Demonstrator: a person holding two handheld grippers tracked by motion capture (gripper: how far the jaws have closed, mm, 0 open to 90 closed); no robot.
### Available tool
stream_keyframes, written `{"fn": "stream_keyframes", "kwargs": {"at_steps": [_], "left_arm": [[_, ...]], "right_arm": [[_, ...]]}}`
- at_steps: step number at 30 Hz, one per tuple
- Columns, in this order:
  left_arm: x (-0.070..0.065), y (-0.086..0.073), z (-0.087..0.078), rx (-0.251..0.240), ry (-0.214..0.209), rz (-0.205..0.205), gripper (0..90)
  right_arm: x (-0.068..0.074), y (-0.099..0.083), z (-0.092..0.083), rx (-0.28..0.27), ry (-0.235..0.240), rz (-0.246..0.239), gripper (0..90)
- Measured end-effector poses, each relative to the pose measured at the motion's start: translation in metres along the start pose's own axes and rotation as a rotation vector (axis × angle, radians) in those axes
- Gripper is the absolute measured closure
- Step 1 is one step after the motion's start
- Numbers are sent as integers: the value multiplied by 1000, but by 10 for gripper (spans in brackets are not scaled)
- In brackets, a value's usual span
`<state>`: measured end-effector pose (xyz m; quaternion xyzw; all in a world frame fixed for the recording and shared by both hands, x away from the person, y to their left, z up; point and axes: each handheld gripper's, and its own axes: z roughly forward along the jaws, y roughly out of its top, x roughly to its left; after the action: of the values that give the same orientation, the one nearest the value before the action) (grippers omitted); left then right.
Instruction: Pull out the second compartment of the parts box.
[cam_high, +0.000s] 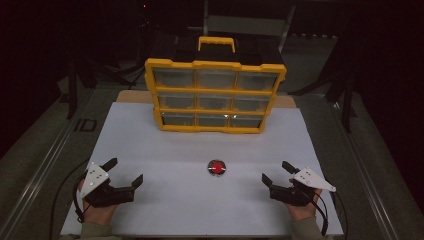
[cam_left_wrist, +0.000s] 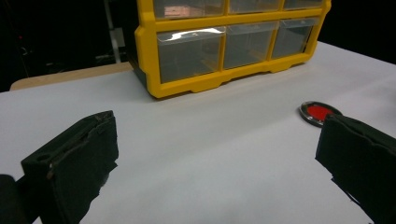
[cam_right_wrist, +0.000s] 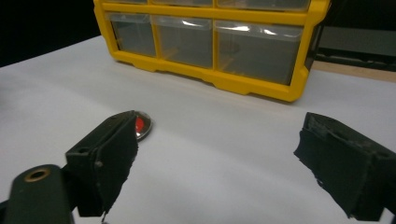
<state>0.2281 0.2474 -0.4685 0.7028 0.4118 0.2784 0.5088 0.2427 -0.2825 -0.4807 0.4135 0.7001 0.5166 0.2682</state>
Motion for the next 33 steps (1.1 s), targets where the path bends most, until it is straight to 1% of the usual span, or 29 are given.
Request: {"fn": "stream_keyframes", "kwargs": {"at_steps": [3, 6, 9, 12, 16, 18, 19, 21, 22, 23, 25, 26, 28, 29, 30, 31, 33], "left_arm": [[1, -1, 0, 2, 0, -4, 0], [1, -1, 2, 12, 13, -1, 0], [0, -3, 2, 17, 12, 1, 0], [0, -5, 4, 29, 10, 7, 0], [0, -7, 6, 37, 11, 9, 0], [0, -7, 6, 36, 12, 9, 0], [0, -7, 6, 35, 12, 7, 0], [0, -6, 6, 34, 11, 7, 0], [0, -6, 5, 32, 7, 4, 0], [0, -6, 5, 27, 4, -4, 0], [0, -6, 3, 16, -3, -16, 0], [0, -5, 3, 12, -2, -18, 0], [0, -5, 3, 8, -3, -19, 0], [0, -5, 3, 7, -4, -21, 0], [0, -5, 4, 20, -5, -20, 0], [0, -5, 4, 20, -5, -20, 0], [-1, -5, 5, 35, 3, -14, 0]], "right_arm": [[0, 1, 1, 0, 3, -5, 109], [1, 0, 4, 14, 8, 0, 98], [2, 0, 7, 27, 2, -7, 90], [3, 2, 8, 28, 1, -10, 88], [4, 6, 10, 39, 5, 11, 87], [4, 8, 11, 39, 6, 11, 87], [6, 11, 12, 38, 9, 19, 87], [6, 12, 13, 37, 10, 14, 87], [8, 17, 15, 40, 12, 13, 87], [8, 17, 15, 40, 12, 13, 87], [11, 22, 20, 52, 10, 4, 88], [14, 27, 24, 54, 20, -7, 88], [15, 30, 26, 54, 24, -15, 88], [17, 35, 30, 52, 24, -22, 88], [18, 37, 33, 55, 23, -20, 88], [18, 37, 33, 55, 23, -20, 88], [20, 42, 38, 60, 40, -20, 89]]}}
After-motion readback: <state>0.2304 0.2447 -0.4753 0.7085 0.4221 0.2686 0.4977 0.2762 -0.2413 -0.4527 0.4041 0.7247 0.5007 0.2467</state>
